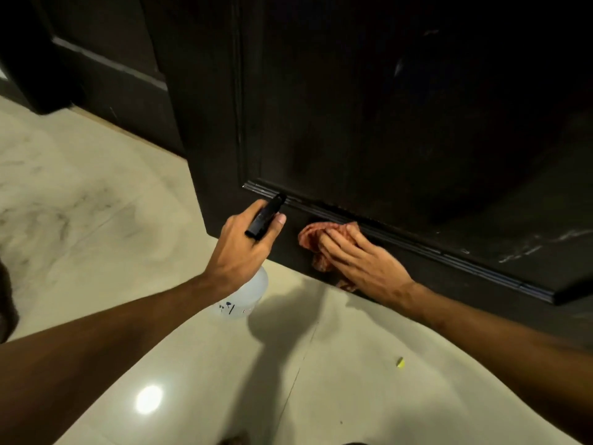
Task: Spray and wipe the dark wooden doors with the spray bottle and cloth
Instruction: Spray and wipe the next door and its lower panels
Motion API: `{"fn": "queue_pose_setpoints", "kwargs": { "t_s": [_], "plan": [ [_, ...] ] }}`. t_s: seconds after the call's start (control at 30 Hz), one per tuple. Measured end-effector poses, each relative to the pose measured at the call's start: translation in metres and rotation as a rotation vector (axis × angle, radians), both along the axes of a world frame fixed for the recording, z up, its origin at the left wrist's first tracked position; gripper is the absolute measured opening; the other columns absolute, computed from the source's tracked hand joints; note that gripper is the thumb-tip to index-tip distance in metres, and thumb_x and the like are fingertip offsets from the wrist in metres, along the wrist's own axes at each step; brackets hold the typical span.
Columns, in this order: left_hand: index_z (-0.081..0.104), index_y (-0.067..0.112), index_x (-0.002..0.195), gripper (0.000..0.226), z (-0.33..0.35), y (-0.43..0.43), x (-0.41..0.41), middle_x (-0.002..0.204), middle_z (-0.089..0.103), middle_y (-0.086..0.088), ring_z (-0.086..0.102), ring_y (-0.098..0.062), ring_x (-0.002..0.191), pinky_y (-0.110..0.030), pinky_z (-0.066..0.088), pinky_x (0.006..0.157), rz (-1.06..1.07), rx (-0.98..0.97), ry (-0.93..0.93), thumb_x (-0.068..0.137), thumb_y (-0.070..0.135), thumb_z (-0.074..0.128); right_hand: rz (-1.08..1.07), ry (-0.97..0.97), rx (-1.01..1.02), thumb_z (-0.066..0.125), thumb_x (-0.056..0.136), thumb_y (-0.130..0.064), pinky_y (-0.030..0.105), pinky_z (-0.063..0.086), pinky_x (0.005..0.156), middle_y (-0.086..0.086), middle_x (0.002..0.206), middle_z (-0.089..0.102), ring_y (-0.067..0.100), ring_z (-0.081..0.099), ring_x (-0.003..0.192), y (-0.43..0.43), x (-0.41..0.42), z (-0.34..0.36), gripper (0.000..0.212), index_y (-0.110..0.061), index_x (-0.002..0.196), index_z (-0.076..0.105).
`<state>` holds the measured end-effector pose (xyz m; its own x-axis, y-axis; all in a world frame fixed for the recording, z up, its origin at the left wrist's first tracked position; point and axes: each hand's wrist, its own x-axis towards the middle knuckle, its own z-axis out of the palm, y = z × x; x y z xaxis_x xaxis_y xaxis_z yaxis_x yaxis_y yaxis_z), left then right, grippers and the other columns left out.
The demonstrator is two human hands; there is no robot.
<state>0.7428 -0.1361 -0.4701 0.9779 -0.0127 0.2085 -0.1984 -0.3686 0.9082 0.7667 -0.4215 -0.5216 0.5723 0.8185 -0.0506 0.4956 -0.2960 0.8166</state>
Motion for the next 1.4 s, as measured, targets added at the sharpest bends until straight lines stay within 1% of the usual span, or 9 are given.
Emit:
{"fn": "queue_pose_setpoints", "kwargs": {
  "t_s": [0.23,0.37,0.5,0.7,0.83,0.93,1.07,1.2,1.4],
  "plan": [
    [0.064,0.024,0.102,0.016,0.004,-0.024,0.0,0.083,0.069,-0.017,0.059,-0.032,0.062,-0.051,0.052,0.057,-0.086,0.021,-0.015,0.103,0.04,0.063,-0.084,-0.044,0.302,0.041,0.099,-0.019,0.048,0.023,0.124,0.019,0.16,0.036,0.036,0.036,0.148,-0.002,-0.008,0.027,0.057,-0.006,0.154,0.04],
    [0.063,0.024,0.098,0.023,0.005,-0.042,-0.003,0.081,0.067,-0.02,0.055,-0.035,0.059,-0.052,0.05,0.055,-0.135,0.02,-0.011,0.1,0.047,0.062,-0.159,0.031,0.193,0.067,0.086,-0.036,0.053,0.023,0.123,0.018,0.158,0.041,0.037,0.037,0.146,-0.031,-0.031,0.006,0.071,-0.008,0.149,0.05],
    [0.064,0.025,0.1,0.024,0.006,-0.059,-0.007,0.083,0.069,-0.017,0.055,-0.029,0.058,-0.05,0.051,0.057,-0.195,0.023,0.003,0.099,0.049,0.062,-0.186,0.069,0.359,0.064,0.08,-0.013,0.051,0.046,0.106,0.017,0.144,0.049,0.037,0.049,0.129,-0.091,-0.064,-0.007,0.049,-0.008,0.128,0.068],
    [0.066,0.027,0.102,0.016,0.006,-0.098,-0.013,0.085,0.071,-0.012,0.054,-0.014,0.056,-0.05,0.053,0.06,-0.314,0.048,0.013,0.1,0.042,0.062,-0.612,-0.158,1.707,0.066,0.082,0.006,0.047,0.052,0.096,0.015,0.131,0.047,0.039,0.053,0.116,-0.097,-0.103,-0.019,0.043,-0.014,0.119,0.064],
    [0.067,0.027,0.102,0.016,0.008,-0.123,-0.017,0.087,0.072,-0.012,0.055,-0.017,0.056,-0.05,0.052,0.063,-0.381,0.046,0.012,0.1,0.043,0.063,-0.674,-0.635,2.481,0.067,0.082,0.007,0.014,0.037,0.102,0.021,0.127,0.048,0.029,0.053,0.116,-0.046,-0.078,-0.007,0.037,-0.001,0.117,0.061],
    [0.065,0.025,0.102,0.024,0.009,-0.136,-0.023,0.089,0.07,-0.018,0.054,-0.031,0.061,-0.054,0.052,0.064,-0.454,0.07,0.041,0.1,0.049,0.062,-0.962,-0.694,3.115,0.058,0.09,0.002,0.025,0.041,0.103,0.015,0.13,0.051,0.024,0.055,0.111,-0.024,-0.047,-0.018,0.044,-0.007,0.133,0.052],
    [0.065,0.027,0.103,0.025,0.011,-0.143,-0.026,0.09,0.071,-0.017,0.058,-0.023,0.057,-0.049,0.056,0.062,-0.526,0.128,0.058,0.1,0.051,0.061,-1.07,-0.061,3.67,0.042,0.091,0.002,0.066,0.058,0.083,0.017,0.106,0.063,0.041,0.069,0.095,-0.003,-0.033,-0.015,0.032,-0.013,0.119,0.049],
    [0.067,0.023,0.103,0.023,0.016,-0.141,-0.021,0.086,0.073,-0.011,0.061,-0.008,0.056,-0.023,0.052,0.055,-0.49,0.116,0.065,0.094,0.043,0.061,-1.011,0.457,3.624,0.057,0.095,-0.003,0.056,0.06,0.087,0.02,0.119,0.061,0.038,0.068,0.106,0.008,-0.032,-0.016,0.039,-0.012,0.129,0.039],
    [0.067,0.034,0.098,0.015,0.012,-0.131,-0.013,0.09,0.074,-0.002,0.063,-0.008,0.06,-0.023,0.053,0.059,-0.475,0.147,0.05,0.097,0.048,0.064,-1.311,0.554,3.614,0.041,0.097,-0.009,0.059,0.061,0.08,0.024,0.102,0.074,0.038,0.074,0.087,0.0,-0.026,-0.064,0.03,0.0,0.112,0.066]
  ]
}}
